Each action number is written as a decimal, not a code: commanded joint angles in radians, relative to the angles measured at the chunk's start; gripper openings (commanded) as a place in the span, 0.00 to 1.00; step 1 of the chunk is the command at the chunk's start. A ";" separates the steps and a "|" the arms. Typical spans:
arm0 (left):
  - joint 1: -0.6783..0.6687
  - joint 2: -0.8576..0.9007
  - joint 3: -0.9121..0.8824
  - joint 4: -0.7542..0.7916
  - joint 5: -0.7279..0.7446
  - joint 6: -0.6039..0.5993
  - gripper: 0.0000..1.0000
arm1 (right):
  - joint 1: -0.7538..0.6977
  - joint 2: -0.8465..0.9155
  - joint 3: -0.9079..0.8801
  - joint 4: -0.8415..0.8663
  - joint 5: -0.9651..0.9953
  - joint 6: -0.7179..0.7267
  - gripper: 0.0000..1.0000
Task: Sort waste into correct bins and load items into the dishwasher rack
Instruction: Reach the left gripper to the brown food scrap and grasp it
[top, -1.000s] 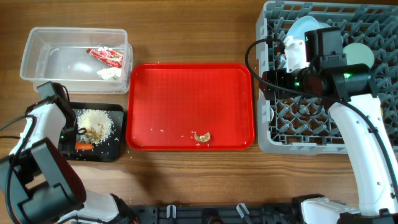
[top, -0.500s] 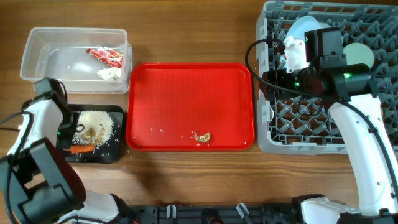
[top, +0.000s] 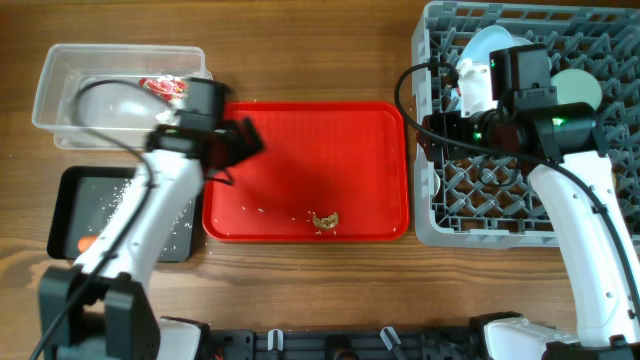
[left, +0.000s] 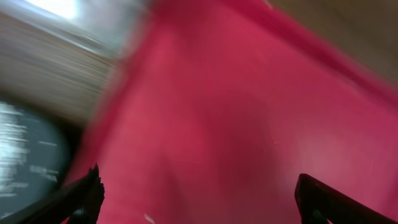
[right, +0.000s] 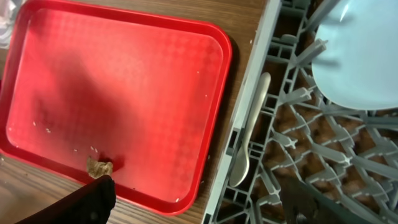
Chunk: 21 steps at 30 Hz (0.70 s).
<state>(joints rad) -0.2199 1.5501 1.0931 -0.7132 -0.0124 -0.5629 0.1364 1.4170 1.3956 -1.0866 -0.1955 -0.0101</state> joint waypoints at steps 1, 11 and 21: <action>-0.180 0.063 0.006 -0.010 0.050 0.063 1.00 | 0.004 0.005 -0.003 -0.010 0.125 0.122 0.89; -0.475 0.209 0.006 -0.061 0.094 0.089 1.00 | 0.004 0.005 -0.003 -0.022 0.144 0.141 0.90; -0.537 0.290 0.006 -0.046 0.090 0.085 0.93 | 0.004 0.005 -0.003 -0.026 0.144 0.141 0.91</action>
<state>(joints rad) -0.7547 1.8061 1.0931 -0.7662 0.0738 -0.4904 0.1364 1.4170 1.3956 -1.1088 -0.0696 0.1127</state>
